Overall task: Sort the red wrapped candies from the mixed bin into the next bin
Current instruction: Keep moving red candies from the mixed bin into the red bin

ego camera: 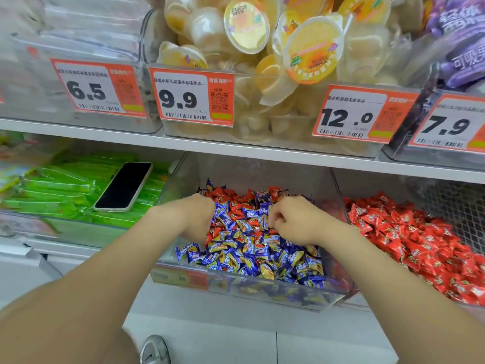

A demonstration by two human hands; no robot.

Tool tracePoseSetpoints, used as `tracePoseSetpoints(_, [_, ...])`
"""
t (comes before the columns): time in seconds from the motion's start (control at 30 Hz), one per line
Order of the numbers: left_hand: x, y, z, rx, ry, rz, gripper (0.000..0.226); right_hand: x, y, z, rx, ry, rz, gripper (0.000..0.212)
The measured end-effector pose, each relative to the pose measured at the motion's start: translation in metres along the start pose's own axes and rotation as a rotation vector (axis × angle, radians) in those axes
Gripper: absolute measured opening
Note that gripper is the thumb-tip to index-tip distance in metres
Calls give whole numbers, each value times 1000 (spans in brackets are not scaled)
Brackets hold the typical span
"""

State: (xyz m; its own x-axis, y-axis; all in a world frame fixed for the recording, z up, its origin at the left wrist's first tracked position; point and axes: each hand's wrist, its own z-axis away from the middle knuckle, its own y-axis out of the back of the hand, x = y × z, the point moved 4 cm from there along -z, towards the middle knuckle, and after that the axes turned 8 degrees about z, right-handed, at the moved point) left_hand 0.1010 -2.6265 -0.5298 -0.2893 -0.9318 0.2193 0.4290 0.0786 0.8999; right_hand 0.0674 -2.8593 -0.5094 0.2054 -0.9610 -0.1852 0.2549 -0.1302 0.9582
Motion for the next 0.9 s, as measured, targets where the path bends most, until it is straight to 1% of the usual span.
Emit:
tracePoseSetpoints(0.07, [4, -2, 3, -35, -15, -47, 32, -1, -6, 0, -10, 7, 193, 19])
tracePoseSetpoints(0.1, [5, -2, 4, -35, -31, -41, 43, -3, -6, 1, -7, 3, 297, 25])
tracePoseSetpoints(0.13, [5, -2, 5, -33, -45, -21, 54, -5, -6, 1, -6, -3, 350, 33])
tracePoseSetpoints(0.17, [5, -2, 5, -29, -67, 7, 62, -6, -6, 0, -12, -13, 360, 33])
tracePoseSetpoints(0.2, [5, -2, 5, -27, -88, 28, 67, -8, -6, -2, -5, -3, 350, 29])
tracePoseSetpoints(0.27, [7, -5, 5, -21, -124, 50, 72, -7, -6, -4, -7, 18, 295, 17])
tracePoseSetpoints(0.3, [9, -7, 4, -16, -144, 59, 73, -7, -6, -4, -10, 29, 233, 19])
tracePoseSetpoints(0.37, [12, -10, 3, 2, -186, 48, 68, -7, -5, -3, 5, 49, 52, 32])
tracePoseSetpoints(0.4, [12, -11, 3, 11, -200, 40, 63, -9, -3, -1, 18, 62, -18, 30])
tracePoseSetpoints(0.47, [11, -13, 1, 13, -203, 37, 53, -12, 1, 4, 54, 76, -88, 9])
tracePoseSetpoints(0.5, [11, -13, 0, 4, -197, 38, 50, -14, 3, 5, 67, 81, -114, 3])
tracePoseSetpoints(0.57, [10, -14, 0, -20, -174, 36, 49, -17, 3, 3, 97, 63, -103, 3])
tracePoseSetpoints(0.63, [10, -13, 1, -37, -146, 41, 52, -21, 0, 2, 91, 24, -8, 13])
tracePoseSetpoints(0.7, [10, -7, 3, -25, -143, 51, 50, -22, -9, 0, 26, -6, 169, 23])
tracePoseSetpoints(0.73, [12, -3, 6, -10, -154, 59, 47, -22, -13, -1, -16, -6, 232, 24])
tracePoseSetpoints(0.77, [12, 2, 8, 7, -166, 74, 43, -23, -16, -1, -52, 12, 245, 23])
tracePoseSetpoints(0.87, [10, 11, 15, 39, -180, 123, 30, -23, -10, 0, -190, 113, 60, 18])
tracePoseSetpoints(0.9, [10, 12, 16, 47, -179, 127, 24, -24, -5, 4, -254, 127, 27, 23])
